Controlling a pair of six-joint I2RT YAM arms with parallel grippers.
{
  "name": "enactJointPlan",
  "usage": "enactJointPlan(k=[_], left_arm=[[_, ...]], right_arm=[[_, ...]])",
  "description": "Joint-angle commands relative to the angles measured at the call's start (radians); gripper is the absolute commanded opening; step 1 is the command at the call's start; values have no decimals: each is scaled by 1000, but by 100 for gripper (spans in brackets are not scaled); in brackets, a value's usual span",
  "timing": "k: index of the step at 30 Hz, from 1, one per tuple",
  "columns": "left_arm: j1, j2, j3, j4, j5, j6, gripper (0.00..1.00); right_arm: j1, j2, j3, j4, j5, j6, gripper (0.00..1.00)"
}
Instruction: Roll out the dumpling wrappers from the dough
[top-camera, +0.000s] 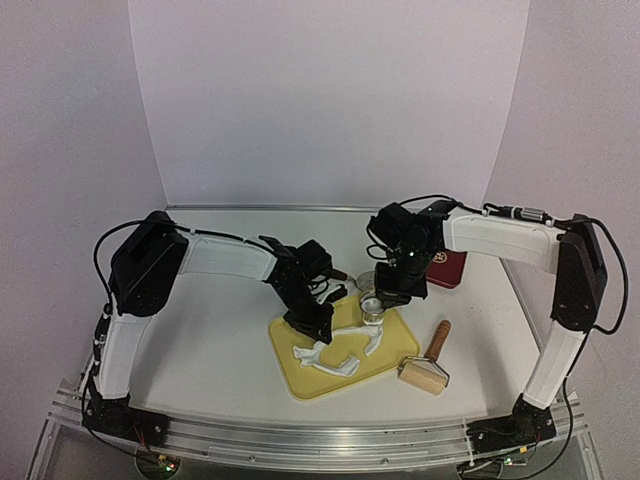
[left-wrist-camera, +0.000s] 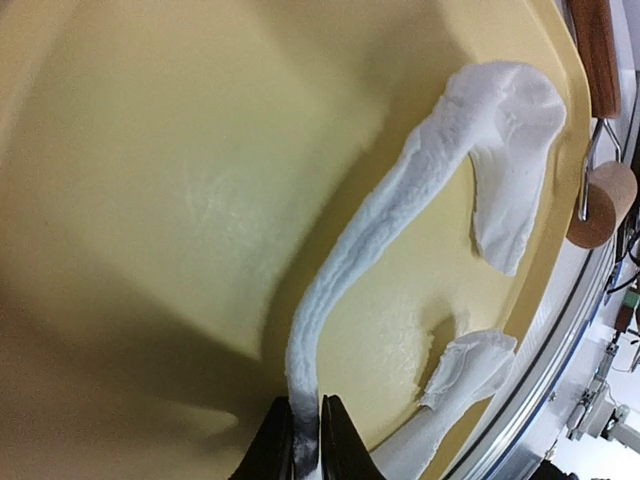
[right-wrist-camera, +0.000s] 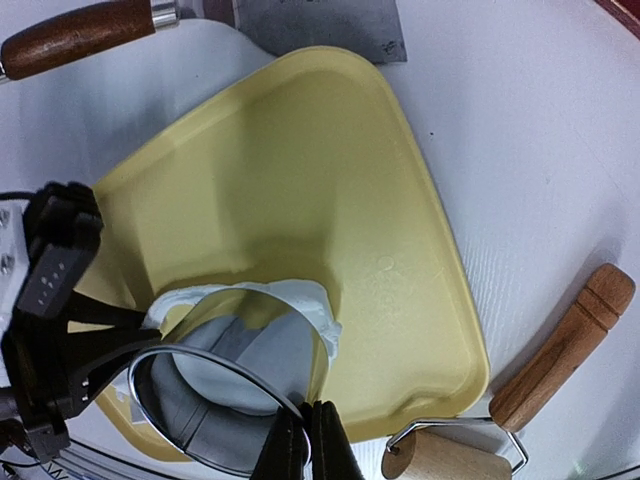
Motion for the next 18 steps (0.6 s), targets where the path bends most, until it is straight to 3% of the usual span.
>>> enactJointPlan(k=[1, 5, 7, 12, 18], left_arm=[[-21, -66, -106, -14, 3, 89, 8], [-48, -140, -201, 24, 43, 130, 9], [-50, -163, -221, 32, 41, 124, 18], [-30, -197, -151, 32, -13, 65, 52], [47, -206, -17, 72, -83, -74, 66]], right_arm=[[-16, 21, 86, -11, 43, 6, 0], [-16, 89, 164, -16, 33, -20, 0], [-16, 121, 198, -21, 33, -28, 0], [-16, 165, 237, -25, 50, -34, 0], [-16, 184, 244, -26, 69, -25, 0]])
